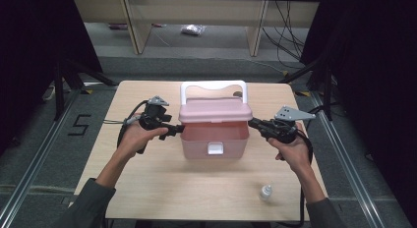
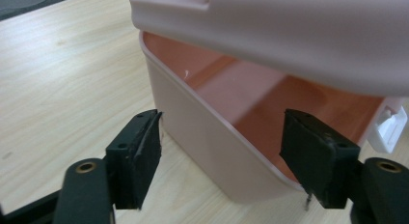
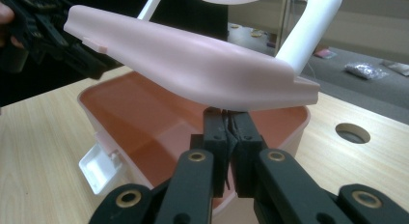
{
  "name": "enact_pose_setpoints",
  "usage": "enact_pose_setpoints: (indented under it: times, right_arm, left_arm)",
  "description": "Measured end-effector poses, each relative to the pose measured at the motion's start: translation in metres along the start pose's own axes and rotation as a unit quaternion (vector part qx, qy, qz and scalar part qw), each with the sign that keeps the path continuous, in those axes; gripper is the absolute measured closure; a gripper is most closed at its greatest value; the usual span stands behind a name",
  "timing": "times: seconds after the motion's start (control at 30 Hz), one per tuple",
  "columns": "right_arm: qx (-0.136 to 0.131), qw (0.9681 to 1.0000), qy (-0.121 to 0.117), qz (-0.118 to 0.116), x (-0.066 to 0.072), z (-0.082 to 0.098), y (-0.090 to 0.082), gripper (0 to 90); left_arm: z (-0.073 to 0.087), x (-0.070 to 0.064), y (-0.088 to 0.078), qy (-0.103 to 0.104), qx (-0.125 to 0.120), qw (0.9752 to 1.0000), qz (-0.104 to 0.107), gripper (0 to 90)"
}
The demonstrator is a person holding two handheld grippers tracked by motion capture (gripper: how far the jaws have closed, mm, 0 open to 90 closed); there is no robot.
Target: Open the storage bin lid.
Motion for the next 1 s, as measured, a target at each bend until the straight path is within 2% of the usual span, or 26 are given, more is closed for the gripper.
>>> enact_pose_setpoints:
  times: [0.03, 0.07, 0.17, 0.23, 0.3, 0.47, 0.5, 0.53, 0.57, 0.6, 0.63, 0.77, 1.0]
  right_arm:
    - [-0.012, 0.9998, -0.016, 0.009, -0.003, -0.002, 0.001, 87.6]
    - [-0.009, 0.9999, -0.01, -0.001, -0.002, -0.003, 0.001, 87.6]
    - [-0.009, 0.9999, -0.008, 0.003, -0.003, -0.005, 0.001, 87.6]
    - [-0.017, 0.9997, -0.018, 0.006, -0.005, -0.008, 0.001, 87.5]
    - [-0.017, 0.9998, -0.009, 0.004, -0.004, -0.01, 0.002, 87.5]
    - [-0.015, 0.9998, -0.015, 0.005, -0.006, -0.016, 0.002, 87.4]
    - [-0.012, 0.9999, -0.004, 0.005, -0.005, -0.017, 0.002, 87.4]
    - [-0.012, 0.9999, -0.004, 0.005, -0.005, -0.017, 0.002, 87.4]
    - [-0.022, 0.9996, -0.015, 0.007, -0.008, -0.019, 0.003, 87.3]
    - [-0.018, 0.9998, -0.009, 0.008, -0.007, -0.02, 0.003, 87.4]
    - [-0.022, 0.9997, -0.014, 0.001, -0.009, -0.021, 0.004, 87.4]
    - [-0.023, 0.9996, -0.016, 0.008, -0.011, -0.024, 0.008, 87.4]
    - [-0.025, 0.9996, -0.013, 0.003, -0.018, -0.031, 0.019, 87.7]
  left_arm:
    - [0.002, -0.001, 0.003, -0.004, -0.004, 1.0, 0.005, 32.5]
    - [0.002, -0.002, 0.005, -0.002, -0.005, 1.0, 0.006, 34.8]
    - [0.003, -0.004, 0.009, 0.006, 0.002, 1.0, 0.007, 38.7]
    - [0.003, -0.005, 0.011, 0.006, 0.002, 1.0, 0.005, 41.2]
    - [0.004, -0.005, 0.013, 0.011, 0.001, 0.9999, 0.005, 44.9]
    - [0.007, -0.007, 0.017, 0.016, 0.005, 0.9998, 0.011, 52.1]
    - [0.008, -0.009, 0.019, 0.017, 0.003, 0.9998, 0.012, 51.6]
    - [0.008, -0.009, 0.019, 0.017, 0.003, 0.9998, 0.012, 51.4]
    - [0.008, -0.009, 0.019, 0.017, 0.004, 0.9998, 0.012, 51.5]
    - [0.009, -0.009, 0.019, 0.019, 0.004, 0.9998, 0.01, 51.7]
    - [0.009, -0.009, 0.019, 0.021, 0.006, 0.9997, 0.012, 51.9]
    - [0.009, -0.011, 0.018, 0.024, 0.005, 0.9997, 0.005, 53.3]
    - [0.011, -0.013, 0.017, 0.023, 0.002, 0.9997, 0.004, 54.5]
Point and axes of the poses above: each handheld gripper's, and its own axes: y roughly forward along the jaws, z roughly out of its underside, x roughly to its left, the point moved 4 cm from there along y, roughly forward along the jaws, and after that the axes turned 3 degrees about -z, right-handed, at the moved point
